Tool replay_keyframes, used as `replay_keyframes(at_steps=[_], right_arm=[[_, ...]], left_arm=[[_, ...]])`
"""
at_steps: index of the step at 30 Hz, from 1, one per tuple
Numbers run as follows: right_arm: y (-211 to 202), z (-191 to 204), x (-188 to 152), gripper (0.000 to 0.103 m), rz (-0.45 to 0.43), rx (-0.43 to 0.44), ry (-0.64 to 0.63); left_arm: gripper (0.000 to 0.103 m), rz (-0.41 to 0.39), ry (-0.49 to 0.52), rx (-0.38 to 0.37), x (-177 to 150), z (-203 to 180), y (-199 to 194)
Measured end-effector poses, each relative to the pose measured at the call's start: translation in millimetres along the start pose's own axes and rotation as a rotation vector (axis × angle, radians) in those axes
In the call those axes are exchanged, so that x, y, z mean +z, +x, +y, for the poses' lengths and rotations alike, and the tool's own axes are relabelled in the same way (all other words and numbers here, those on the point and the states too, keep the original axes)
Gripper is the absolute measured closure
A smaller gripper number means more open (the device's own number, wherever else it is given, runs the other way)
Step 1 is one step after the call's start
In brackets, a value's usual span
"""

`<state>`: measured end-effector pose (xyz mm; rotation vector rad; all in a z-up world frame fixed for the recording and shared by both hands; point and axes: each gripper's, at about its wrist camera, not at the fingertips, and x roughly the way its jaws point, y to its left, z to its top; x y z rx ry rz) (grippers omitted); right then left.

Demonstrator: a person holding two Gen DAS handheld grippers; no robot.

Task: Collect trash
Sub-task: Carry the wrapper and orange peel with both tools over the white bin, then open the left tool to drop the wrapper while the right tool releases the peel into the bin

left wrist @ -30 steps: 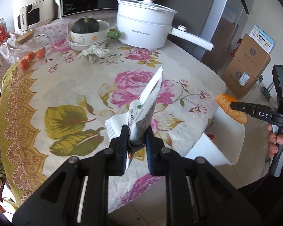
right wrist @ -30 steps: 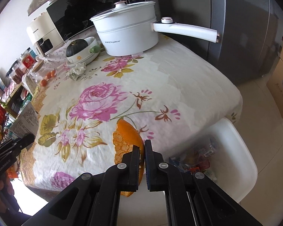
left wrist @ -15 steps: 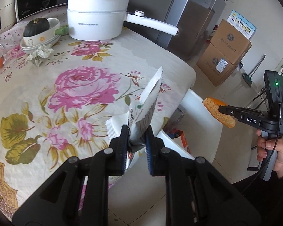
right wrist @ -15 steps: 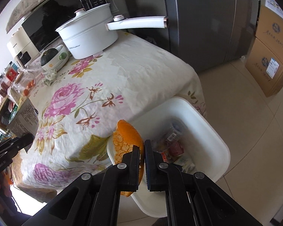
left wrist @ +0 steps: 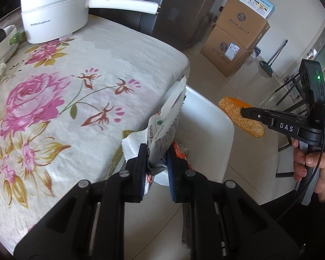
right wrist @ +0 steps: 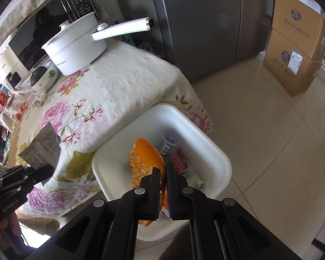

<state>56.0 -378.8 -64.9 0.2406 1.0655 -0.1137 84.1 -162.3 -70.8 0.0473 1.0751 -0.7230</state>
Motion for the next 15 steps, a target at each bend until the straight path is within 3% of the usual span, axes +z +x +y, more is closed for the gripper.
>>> replay_keyframes(at_steps=[8,10,12,15], right_arm=[[-2,-13,-1,0.097,0.007,-0.011,0.007],[-1,-16,-1,0.097,0.01,-0.014,0.01],[1,-19,-1,0.097,0.015,-0.019,0.014],[2,-22,-2,0.097,0.021,-0.022,0.018]], left_arm=[[0.081,0.007,0.07,-0.031,8,-27,22],[0.069,0.005,0.073,-0.025,9,-28,25],[0.041,-0.001,0.058,0.01,11,-26,26],[0.036,-0.009,0.037,0.022,12,-21,23]])
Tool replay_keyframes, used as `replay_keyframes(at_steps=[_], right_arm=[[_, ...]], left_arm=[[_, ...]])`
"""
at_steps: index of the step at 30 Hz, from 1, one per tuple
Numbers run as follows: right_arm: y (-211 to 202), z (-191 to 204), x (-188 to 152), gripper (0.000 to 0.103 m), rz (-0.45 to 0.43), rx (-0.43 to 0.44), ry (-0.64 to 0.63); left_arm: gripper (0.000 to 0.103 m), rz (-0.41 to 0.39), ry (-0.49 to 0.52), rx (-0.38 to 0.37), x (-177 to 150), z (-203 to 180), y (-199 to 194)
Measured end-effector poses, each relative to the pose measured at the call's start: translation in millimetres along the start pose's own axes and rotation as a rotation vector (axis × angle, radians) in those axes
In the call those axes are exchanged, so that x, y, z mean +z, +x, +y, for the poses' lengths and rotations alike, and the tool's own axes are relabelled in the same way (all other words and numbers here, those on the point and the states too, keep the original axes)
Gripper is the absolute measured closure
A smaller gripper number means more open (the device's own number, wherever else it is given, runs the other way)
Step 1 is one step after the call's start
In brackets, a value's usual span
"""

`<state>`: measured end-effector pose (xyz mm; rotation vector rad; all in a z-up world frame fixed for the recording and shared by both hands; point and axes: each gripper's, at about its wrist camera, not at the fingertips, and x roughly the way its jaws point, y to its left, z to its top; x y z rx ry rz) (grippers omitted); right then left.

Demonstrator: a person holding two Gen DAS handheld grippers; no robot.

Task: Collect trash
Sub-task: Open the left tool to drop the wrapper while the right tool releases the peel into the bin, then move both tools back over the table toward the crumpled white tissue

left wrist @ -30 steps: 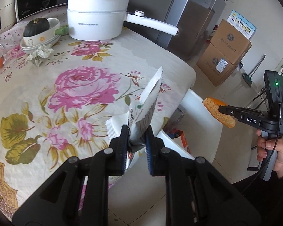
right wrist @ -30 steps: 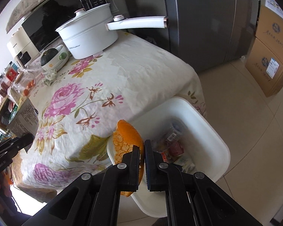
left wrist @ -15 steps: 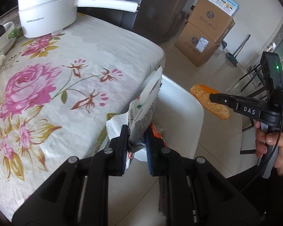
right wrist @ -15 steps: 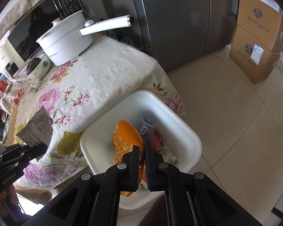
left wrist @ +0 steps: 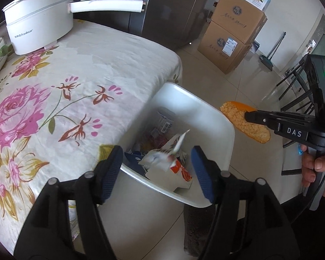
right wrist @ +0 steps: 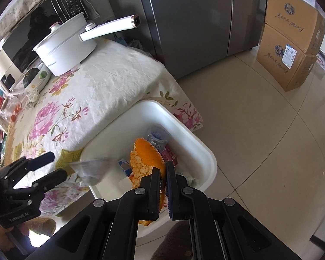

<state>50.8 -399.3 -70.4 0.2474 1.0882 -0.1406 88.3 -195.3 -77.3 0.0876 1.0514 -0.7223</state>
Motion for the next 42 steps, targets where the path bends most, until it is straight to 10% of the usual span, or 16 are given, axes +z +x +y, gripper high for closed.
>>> replay_keyframes(at_steps=[19,28,42], right_arm=[[4,5,3,0.095,0.001,-0.001,0.0],[4,0,7,0.04,0.004,0.026,0.072],[-3,10,11,0.031,-0.021,0.017,0.049]], left_arm=[[0.021,0.017,-0.003,0.088,-4,10,-4],[0.02,0.021,-0.001,0.098,-4,11,-4],[0.02,0.011,-0.009,0.111,-5,16,-10]])
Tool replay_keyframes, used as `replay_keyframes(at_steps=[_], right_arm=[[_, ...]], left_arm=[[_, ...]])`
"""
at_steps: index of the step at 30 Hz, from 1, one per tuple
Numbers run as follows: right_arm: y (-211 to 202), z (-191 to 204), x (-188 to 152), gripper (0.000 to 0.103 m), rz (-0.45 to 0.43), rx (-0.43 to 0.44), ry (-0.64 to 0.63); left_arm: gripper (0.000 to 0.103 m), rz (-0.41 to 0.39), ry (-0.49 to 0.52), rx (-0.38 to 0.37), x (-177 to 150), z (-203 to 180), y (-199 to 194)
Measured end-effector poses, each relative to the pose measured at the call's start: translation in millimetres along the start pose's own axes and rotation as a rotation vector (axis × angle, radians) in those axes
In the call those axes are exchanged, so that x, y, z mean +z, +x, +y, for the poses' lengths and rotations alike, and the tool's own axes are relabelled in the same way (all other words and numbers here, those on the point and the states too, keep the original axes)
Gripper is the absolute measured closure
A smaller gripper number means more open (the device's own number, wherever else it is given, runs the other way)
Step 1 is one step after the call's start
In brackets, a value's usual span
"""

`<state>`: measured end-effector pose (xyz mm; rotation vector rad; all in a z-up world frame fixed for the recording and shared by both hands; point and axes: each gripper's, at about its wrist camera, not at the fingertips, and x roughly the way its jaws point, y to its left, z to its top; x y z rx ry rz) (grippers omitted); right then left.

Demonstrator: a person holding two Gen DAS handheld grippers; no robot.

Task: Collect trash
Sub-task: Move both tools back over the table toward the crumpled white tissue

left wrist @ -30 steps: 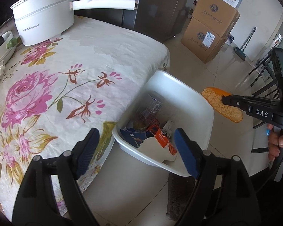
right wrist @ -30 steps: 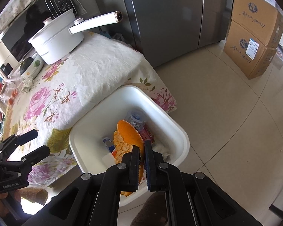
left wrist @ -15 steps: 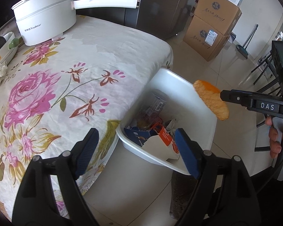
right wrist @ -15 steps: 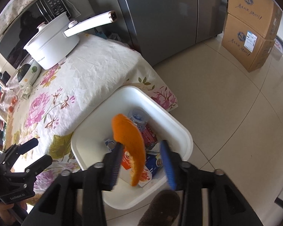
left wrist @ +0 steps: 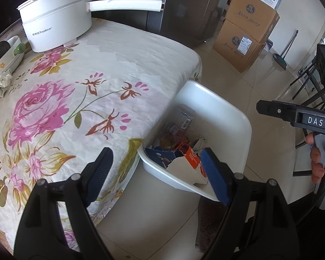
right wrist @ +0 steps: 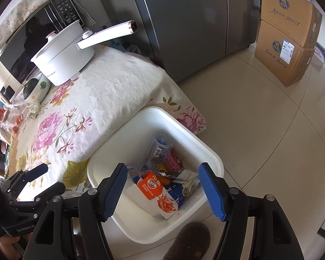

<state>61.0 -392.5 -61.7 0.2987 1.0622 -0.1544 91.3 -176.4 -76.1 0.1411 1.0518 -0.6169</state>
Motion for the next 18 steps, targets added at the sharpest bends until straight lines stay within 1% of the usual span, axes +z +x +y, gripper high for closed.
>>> replay_keyframes(at_steps=[6,12,18], right_arm=[[-2,18,4,0.029,-0.015,0.0,-0.034],[1,37,7,0.027,-0.019,0.007,-0.061],[4,64,10,0.025,-0.026,0.017,-0.104]], left_arm=[[0.02,-0.029,-0.023,0.037,-1,12,-10],[0.019,-0.057,-0.076,0.069,-4,36,-23],[0.018,-0.075,-0.113,0.104,-10,59,-36]])
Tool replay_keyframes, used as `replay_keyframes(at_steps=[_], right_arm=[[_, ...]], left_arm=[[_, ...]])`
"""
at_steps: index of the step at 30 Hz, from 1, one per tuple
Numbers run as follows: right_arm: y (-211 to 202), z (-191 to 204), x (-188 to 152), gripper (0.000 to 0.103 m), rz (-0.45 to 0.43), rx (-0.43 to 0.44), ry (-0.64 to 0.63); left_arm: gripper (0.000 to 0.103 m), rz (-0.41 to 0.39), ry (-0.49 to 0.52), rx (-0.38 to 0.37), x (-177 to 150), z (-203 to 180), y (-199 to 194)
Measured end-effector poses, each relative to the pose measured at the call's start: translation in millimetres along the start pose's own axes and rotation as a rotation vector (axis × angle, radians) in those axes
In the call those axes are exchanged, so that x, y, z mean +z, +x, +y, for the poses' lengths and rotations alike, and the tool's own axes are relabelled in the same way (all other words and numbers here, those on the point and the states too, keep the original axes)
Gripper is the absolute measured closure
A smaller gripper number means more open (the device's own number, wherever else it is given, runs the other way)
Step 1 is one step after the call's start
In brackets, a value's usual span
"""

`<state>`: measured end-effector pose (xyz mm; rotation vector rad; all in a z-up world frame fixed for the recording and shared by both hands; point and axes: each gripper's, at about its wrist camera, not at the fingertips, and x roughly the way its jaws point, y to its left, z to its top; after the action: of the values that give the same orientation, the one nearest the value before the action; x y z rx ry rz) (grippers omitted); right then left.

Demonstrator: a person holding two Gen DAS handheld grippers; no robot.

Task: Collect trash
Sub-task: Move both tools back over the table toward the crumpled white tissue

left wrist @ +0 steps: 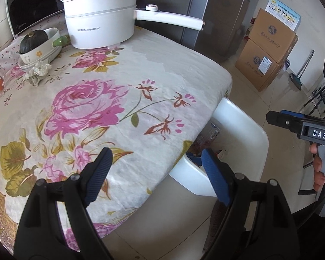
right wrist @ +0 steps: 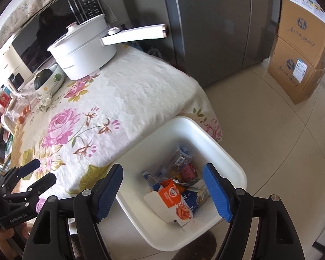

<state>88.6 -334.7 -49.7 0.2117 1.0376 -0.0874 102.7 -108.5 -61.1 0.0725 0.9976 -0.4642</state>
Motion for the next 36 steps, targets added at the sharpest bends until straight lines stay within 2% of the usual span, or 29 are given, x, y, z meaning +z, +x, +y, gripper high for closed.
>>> replay_keyframes(at_steps=[14,19,22,24,32,36], right_arm=[[16,75,14,0.023,-0.001,0.046,-0.117],[25,109,20,0.02,0.003,0.072,-0.148],[32,136,24,0.019,0.005,0.088,-0.18],[35,152,26,0.019,0.002,0.096,-0.2],[56,217,30,0.019,0.002,0.148,-0.268],[72,242,34,0.019,-0.002,0.142,-0.302]], left_arm=[[0.017,-0.022,-0.071,0.087,-15,67,-22],[0.016,-0.025,-0.129,0.113,-21,100,-30],[0.012,-0.032,-0.185,0.13,-26,123,-36],[0.009,-0.043,-0.216,0.151,-30,139,-41],[0.008,-0.074,-0.301,0.269,-44,203,-60],[0.008,-0.09,-0.342,0.314,-46,237,-66]])
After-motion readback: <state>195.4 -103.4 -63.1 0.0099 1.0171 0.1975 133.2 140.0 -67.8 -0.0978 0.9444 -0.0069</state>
